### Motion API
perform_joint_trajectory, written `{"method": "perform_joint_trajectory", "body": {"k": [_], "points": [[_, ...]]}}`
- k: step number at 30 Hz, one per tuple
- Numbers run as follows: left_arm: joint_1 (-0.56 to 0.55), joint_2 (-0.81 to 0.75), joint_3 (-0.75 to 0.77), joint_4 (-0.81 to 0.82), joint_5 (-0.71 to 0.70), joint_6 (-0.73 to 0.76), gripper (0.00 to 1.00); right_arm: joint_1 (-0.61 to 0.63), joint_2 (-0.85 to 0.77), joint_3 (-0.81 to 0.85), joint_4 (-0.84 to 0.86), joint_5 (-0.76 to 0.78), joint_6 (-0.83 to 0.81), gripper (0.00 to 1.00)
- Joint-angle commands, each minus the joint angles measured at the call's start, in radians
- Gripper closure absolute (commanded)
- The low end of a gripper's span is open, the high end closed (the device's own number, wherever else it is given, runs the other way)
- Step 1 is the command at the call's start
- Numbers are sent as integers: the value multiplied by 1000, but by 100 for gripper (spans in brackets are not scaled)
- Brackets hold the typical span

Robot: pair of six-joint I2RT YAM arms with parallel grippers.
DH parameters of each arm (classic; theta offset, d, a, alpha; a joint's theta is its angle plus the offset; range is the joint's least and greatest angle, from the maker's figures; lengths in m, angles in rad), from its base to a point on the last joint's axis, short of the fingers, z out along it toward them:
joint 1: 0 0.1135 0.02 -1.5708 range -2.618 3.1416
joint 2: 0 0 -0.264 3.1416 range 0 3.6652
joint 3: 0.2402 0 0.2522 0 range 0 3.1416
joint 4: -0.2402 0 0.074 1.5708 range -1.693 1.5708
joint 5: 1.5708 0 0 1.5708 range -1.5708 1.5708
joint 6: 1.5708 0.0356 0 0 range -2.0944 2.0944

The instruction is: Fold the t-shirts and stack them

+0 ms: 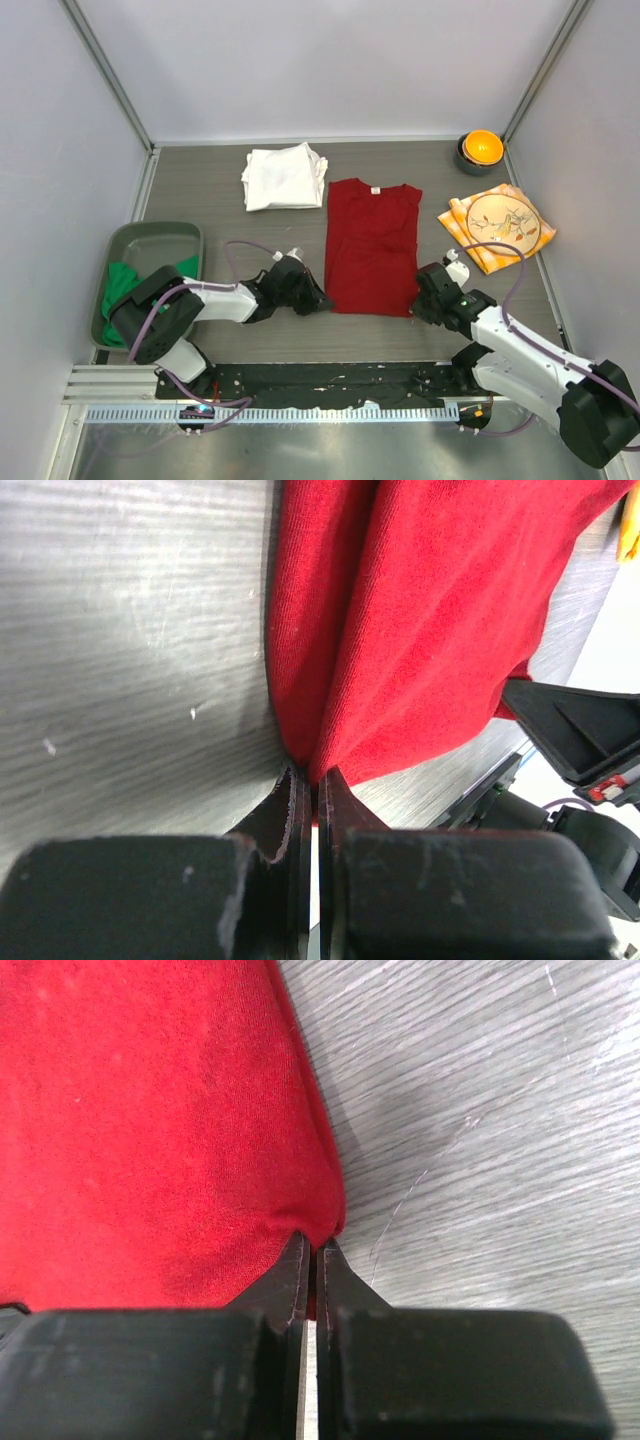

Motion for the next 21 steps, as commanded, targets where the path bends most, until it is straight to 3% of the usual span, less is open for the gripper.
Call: {"method": "perform_joint_trajectory", "body": {"k": [1, 5, 8, 17, 21], "points": [[-50, -65, -57, -176, -74, 5, 100, 0, -97, 1, -91, -21, -9, 99], [-90, -150, -74, -195, -98, -23, 100, 23, -198, 66, -171, -10, -24, 99], [-93, -205, -5, -287, -107, 23, 100, 26, -221, 155, -185, 19, -72, 99], [-58, -205, 314, -491, -160, 143, 100, 23, -33, 390, -110, 73, -170, 99], [32, -135, 453, -516, -149, 183, 100, 7, 48, 433, -32, 134, -201, 99]]}}
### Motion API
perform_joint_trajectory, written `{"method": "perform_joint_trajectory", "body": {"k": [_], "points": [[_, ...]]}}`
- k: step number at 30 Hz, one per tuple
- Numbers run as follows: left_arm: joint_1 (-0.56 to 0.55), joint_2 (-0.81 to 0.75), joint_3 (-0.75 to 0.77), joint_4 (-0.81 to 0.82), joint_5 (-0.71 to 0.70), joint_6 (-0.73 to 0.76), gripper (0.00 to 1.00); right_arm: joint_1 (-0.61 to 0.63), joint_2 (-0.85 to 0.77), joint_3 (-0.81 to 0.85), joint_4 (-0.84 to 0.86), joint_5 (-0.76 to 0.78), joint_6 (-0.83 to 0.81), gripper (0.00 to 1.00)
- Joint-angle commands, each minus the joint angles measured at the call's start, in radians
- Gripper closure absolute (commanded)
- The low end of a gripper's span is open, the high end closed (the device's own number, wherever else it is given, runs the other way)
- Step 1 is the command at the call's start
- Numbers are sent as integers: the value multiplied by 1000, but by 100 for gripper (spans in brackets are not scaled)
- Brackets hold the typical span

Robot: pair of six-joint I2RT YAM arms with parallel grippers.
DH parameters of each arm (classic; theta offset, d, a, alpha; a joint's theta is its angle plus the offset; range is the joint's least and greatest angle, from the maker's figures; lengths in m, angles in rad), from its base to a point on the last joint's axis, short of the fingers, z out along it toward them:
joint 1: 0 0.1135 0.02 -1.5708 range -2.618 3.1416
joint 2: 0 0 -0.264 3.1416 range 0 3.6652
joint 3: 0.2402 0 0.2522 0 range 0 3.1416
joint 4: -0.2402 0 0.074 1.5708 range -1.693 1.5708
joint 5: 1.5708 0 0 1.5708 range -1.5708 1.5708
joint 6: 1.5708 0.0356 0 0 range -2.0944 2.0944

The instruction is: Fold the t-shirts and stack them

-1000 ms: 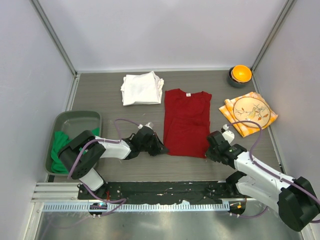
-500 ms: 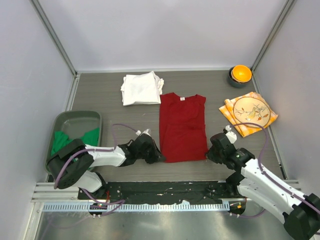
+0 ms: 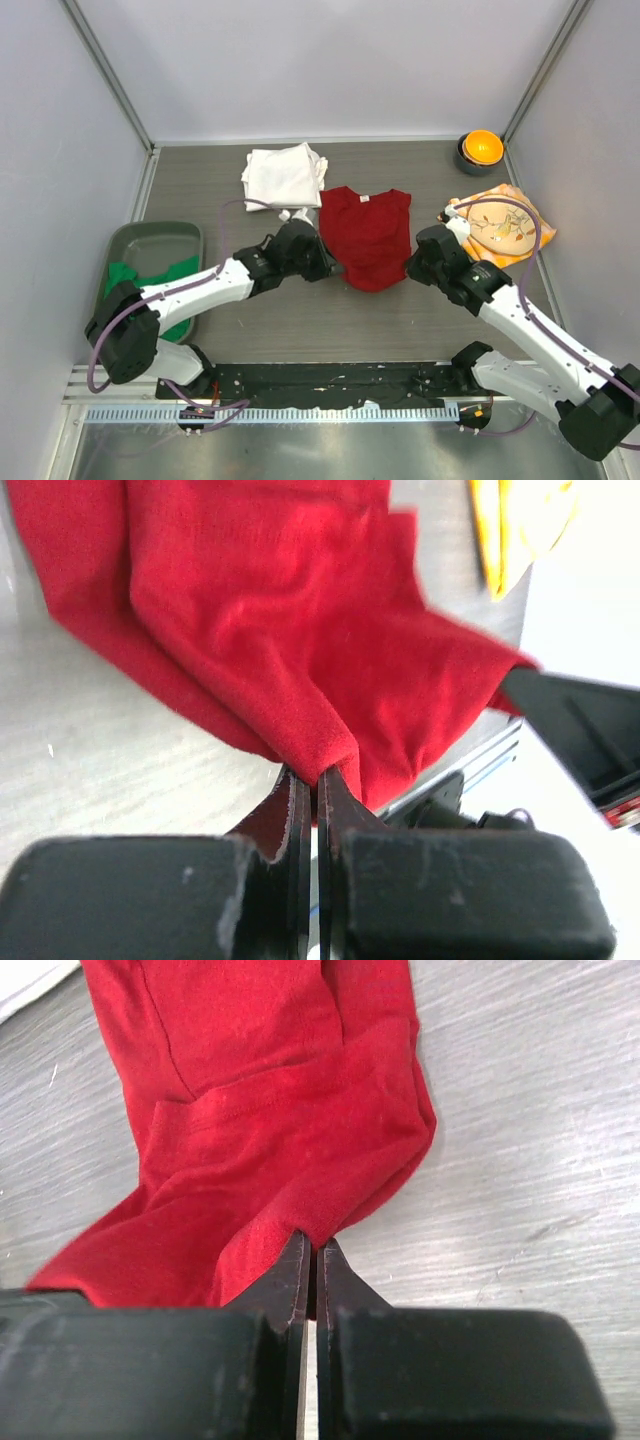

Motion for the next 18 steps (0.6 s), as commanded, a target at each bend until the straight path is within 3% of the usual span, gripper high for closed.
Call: {"method": "perform_joint_trajectory", "body": {"k": [1, 8, 18], "points": [[95, 62, 144, -71, -13, 82, 100, -24, 78, 71, 112, 88, -61, 99], [248, 231, 348, -91, 73, 125, 100, -153, 294, 200, 255, 67, -119, 99], [341, 464, 567, -73, 145, 132, 100, -298, 633, 413, 399, -76, -157, 99]]}}
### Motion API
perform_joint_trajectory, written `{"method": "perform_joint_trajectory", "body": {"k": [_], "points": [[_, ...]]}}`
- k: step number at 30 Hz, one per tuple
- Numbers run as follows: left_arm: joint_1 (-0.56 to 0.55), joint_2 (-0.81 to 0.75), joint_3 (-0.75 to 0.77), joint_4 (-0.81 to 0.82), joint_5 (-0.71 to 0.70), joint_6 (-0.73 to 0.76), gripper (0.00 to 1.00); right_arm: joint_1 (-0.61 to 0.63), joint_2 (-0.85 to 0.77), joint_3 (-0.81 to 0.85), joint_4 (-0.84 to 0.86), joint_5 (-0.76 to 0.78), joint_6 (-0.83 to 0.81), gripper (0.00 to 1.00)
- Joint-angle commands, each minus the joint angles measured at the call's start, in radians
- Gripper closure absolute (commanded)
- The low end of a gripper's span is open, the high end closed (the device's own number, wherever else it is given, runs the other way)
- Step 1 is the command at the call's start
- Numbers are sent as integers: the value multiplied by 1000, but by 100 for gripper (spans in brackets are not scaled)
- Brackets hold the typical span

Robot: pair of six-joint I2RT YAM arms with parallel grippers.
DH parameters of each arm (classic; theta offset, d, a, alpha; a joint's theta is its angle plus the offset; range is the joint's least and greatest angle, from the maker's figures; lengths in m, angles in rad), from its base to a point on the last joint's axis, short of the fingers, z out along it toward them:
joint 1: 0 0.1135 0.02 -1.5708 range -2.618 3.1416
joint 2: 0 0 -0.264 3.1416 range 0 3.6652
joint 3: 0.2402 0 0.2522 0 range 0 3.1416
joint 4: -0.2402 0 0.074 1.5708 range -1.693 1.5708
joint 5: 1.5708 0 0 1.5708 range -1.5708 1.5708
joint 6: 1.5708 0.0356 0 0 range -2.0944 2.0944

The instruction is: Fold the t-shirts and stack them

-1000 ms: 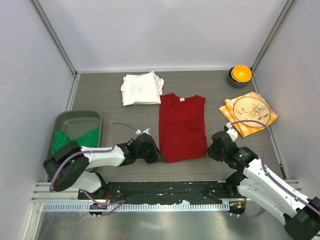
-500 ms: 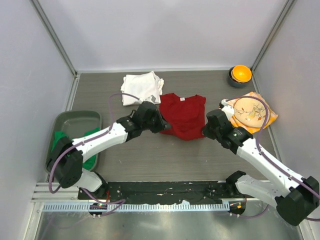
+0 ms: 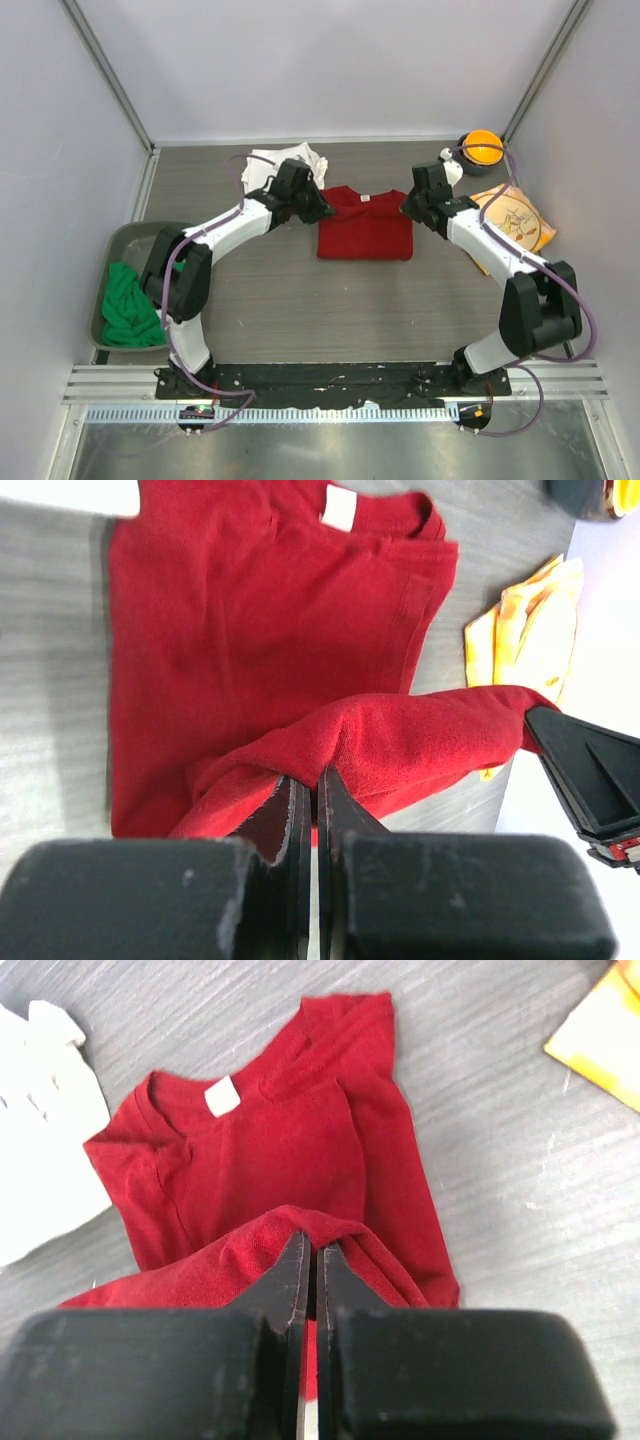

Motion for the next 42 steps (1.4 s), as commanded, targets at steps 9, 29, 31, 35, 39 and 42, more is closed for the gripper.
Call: {"method": "perform_joint_trajectory", "body": {"k": [9, 29, 31, 35, 39, 42], "points": [[107, 294, 388, -54, 99, 46, 100, -112, 296, 266, 131, -111, -20, 99], [143, 380, 798, -338, -34, 163, 0, -100, 270, 309, 265, 55, -129, 6], [109, 305, 688, -345, -47, 170, 0, -74, 227, 295, 190, 38, -138, 6], [57, 143, 488, -343, -31, 167, 0, -43, 141, 250, 113, 0, -162, 6], [-2, 57, 276, -348, -56, 169, 0, -17, 153, 226, 120, -159, -194, 6], [-15, -11, 116, -279, -88, 152, 0, 8, 228, 239, 175, -253, -190, 7]]}}
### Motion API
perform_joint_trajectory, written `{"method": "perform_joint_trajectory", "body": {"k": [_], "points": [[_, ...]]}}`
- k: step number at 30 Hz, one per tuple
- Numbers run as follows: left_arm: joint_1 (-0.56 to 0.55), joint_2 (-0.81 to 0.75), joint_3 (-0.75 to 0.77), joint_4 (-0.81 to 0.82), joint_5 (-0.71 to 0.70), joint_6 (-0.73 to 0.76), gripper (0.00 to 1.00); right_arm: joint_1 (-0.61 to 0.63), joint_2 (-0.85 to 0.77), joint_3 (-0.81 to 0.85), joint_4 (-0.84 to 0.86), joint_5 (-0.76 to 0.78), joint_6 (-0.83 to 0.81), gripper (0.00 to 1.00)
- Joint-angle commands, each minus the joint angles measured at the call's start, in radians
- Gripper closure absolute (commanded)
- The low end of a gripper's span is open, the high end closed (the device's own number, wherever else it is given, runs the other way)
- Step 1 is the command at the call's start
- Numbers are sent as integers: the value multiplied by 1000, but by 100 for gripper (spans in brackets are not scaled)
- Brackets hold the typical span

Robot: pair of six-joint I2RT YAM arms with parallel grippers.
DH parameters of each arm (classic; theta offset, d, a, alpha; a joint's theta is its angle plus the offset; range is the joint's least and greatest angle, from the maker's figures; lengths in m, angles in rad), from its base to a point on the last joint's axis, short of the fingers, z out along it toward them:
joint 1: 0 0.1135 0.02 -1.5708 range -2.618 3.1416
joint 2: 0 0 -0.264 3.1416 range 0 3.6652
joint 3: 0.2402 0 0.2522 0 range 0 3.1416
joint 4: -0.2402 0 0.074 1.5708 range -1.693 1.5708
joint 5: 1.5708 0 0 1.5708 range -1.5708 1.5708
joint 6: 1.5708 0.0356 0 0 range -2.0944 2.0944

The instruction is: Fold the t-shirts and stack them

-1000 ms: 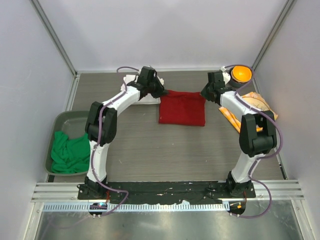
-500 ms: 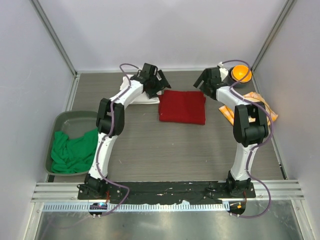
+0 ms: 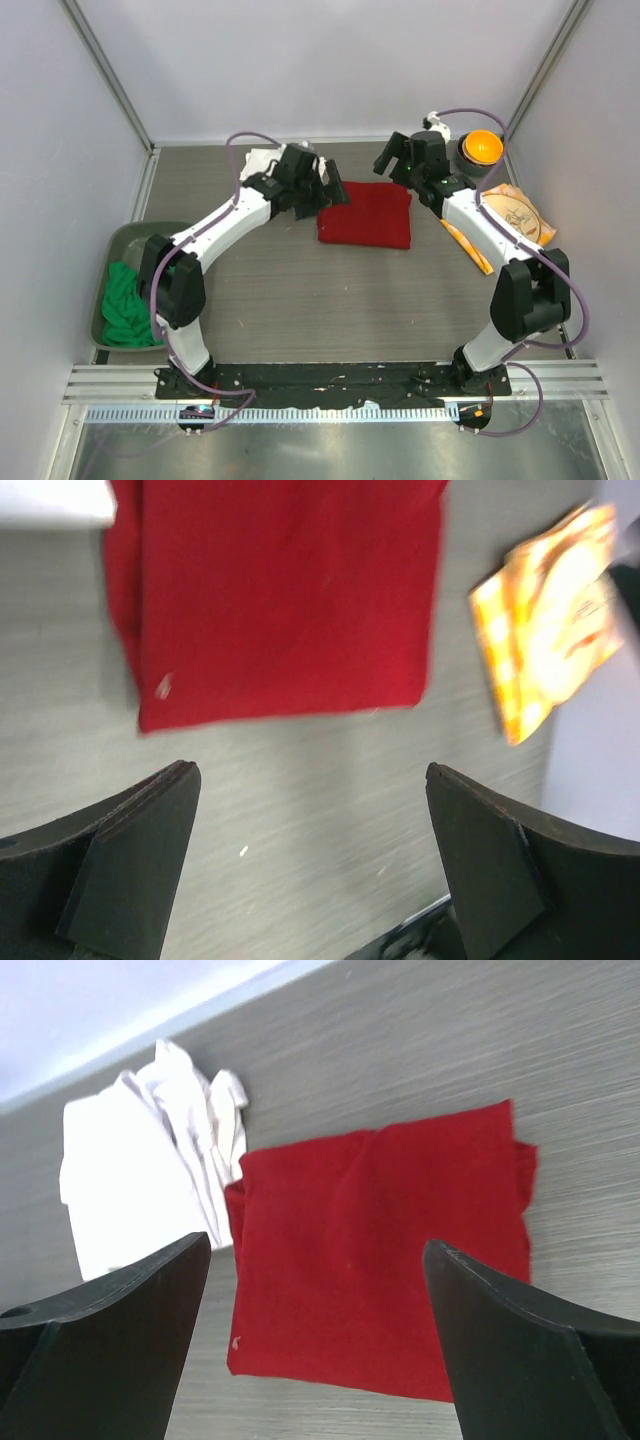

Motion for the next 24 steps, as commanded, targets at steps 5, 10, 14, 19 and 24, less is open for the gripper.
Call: {"method": "perform_joint_trajectory", "body": {"k": [5, 10, 14, 19, 24], "points": [[-11, -153, -410, 153, -60, -43, 0, 74, 174, 17, 20, -239, -105, 11], [-11, -308, -623, 196, -78, -101, 0, 197, 168, 42, -184, 8, -281, 10], [-11, -434, -775, 197, -117, -133, 0, 304, 144, 48, -303, 323, -425, 9], [-11, -555, -881, 166, -91, -156, 0, 496, 200, 64, -425, 577, -600, 8], [-11, -662, -966, 161, -100, -141, 0, 560, 203, -76, -268, 692, -742, 7]]}}
